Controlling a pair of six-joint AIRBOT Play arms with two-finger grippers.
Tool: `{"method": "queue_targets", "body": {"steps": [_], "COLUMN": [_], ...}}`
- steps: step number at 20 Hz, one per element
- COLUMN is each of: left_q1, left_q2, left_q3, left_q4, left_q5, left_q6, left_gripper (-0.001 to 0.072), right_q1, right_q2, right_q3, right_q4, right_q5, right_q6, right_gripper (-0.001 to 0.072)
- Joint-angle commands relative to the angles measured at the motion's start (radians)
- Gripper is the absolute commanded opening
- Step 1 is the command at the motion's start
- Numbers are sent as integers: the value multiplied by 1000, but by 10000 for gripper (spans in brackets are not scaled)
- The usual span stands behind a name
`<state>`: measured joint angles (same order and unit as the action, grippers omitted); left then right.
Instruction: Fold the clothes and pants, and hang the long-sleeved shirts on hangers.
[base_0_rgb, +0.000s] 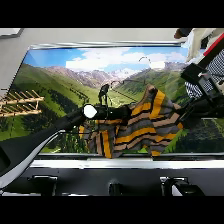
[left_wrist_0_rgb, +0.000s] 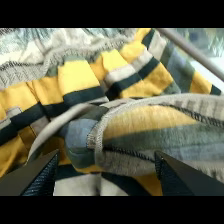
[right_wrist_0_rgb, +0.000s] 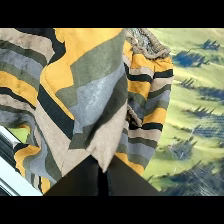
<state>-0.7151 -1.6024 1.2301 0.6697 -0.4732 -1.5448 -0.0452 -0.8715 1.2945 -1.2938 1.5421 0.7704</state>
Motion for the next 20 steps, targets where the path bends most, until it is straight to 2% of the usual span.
{"method": "queue_targets", "body": {"steps": [1, 4, 5, 10, 11, 12, 14, 17, 20], "left_q1": [-6, -6, -6, -29, -34, -36, -37, -33, -16], "left_q2": [-17, -39, -47, -56, -59, -62, -65, -68, -65], "left_q3": [1, 1, 1, 1, 1, 1, 1, 1, 1], "left_q4": [0, 0, 0, 1, 0, 0, 0, 0, 0], "left_q5": [63, 79, 79, 71, 71, 71, 76, 113, 114], "left_q6": [-13, -39, -38, -37, -38, -38, -37, -37, -38], "left_gripper": [662, 655, 589, 587, 527, 407, 66, 22, 20], "right_q1": [0, 0, 0, 0, 0, 0, 0, 0, 0], "right_q2": [1, 1, 1, 1, 1, 1, 1, 5, 23], "right_q3": [0, 0, 0, 0, 0, 0, 0, 2, 2], "right_q4": [0, 0, 1, 0, 0, 0, 1, 0, 0], "right_q5": [-1, -1, -1, 0, 0, 0, 0, 0, 0], "right_q6": [4, 4, 4, 4, 4, 4, 4, 4, 5], "right_gripper": [26, 27, 27, 27, 27, 27, 27, 27, 27]}}
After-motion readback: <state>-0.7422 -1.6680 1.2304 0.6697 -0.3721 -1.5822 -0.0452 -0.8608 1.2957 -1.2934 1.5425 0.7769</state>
